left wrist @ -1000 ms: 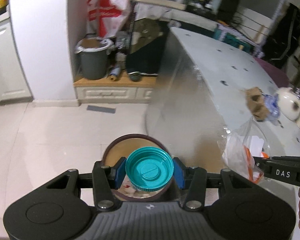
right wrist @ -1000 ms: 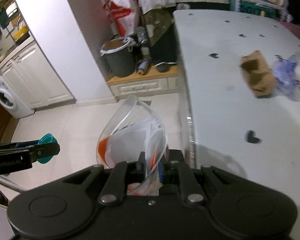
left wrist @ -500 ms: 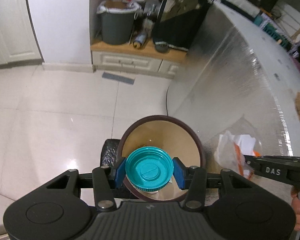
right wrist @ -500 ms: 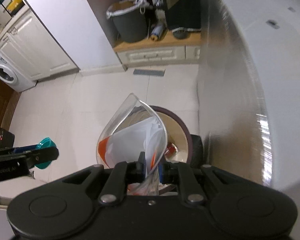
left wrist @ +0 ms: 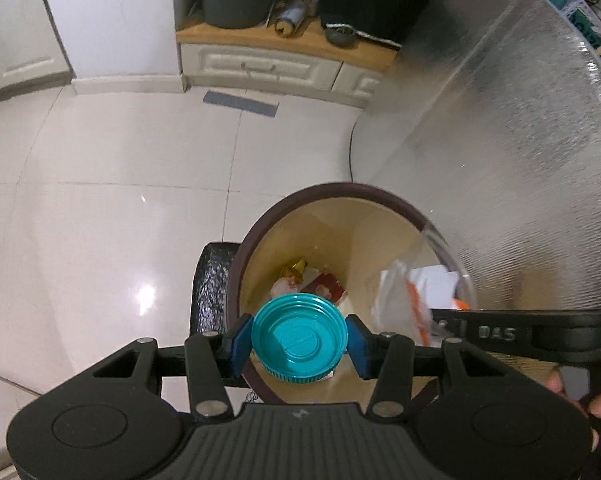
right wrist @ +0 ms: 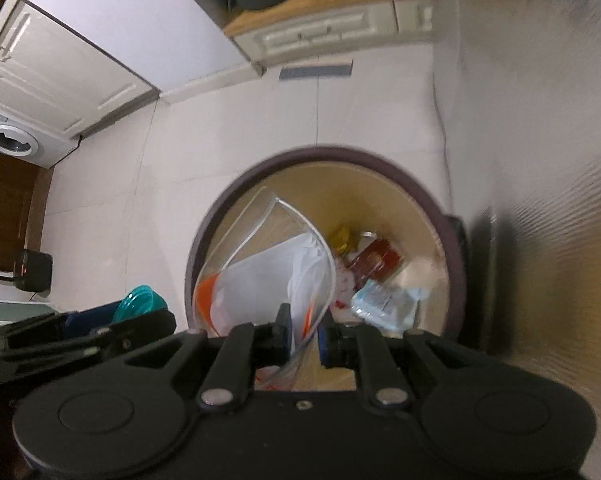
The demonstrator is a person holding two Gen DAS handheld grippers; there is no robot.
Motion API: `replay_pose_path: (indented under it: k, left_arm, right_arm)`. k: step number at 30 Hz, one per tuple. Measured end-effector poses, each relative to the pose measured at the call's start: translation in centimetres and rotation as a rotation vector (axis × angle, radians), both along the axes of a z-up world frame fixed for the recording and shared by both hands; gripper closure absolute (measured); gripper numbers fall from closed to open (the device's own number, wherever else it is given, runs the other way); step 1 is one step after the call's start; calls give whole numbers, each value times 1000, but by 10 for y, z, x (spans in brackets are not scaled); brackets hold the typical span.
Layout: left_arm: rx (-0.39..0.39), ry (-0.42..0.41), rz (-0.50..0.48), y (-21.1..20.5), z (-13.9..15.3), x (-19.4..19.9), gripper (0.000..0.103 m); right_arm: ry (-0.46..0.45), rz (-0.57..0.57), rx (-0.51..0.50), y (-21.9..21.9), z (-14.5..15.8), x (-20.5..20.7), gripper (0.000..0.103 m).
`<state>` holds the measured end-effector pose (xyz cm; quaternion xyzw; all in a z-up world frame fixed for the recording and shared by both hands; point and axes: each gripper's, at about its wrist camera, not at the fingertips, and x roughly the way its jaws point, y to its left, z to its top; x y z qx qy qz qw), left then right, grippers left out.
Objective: Collect trash
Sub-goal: 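Carry the teal cap and clear bag with both tools over the wastebasket, then open the right tool and left tool to drop both items into the wastebasket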
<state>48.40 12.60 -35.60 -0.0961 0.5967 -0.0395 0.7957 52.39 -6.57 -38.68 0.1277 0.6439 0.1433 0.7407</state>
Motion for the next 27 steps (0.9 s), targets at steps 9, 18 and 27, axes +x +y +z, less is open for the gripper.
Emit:
replay_pose_path:
  k: [9, 18, 27]
  left_arm:
    - [13, 18, 43, 18, -10, -4, 53]
    - [-12, 16, 9, 7, -14, 3, 53]
    - [-31, 33, -52, -16, -25, 9, 53]
  right_arm:
    - [111, -49, 161, 15, -41, 7, 63]
    - [82, -67, 54, 1, -28, -1, 45]
    - [34, -146, 66, -17, 3, -7, 36]
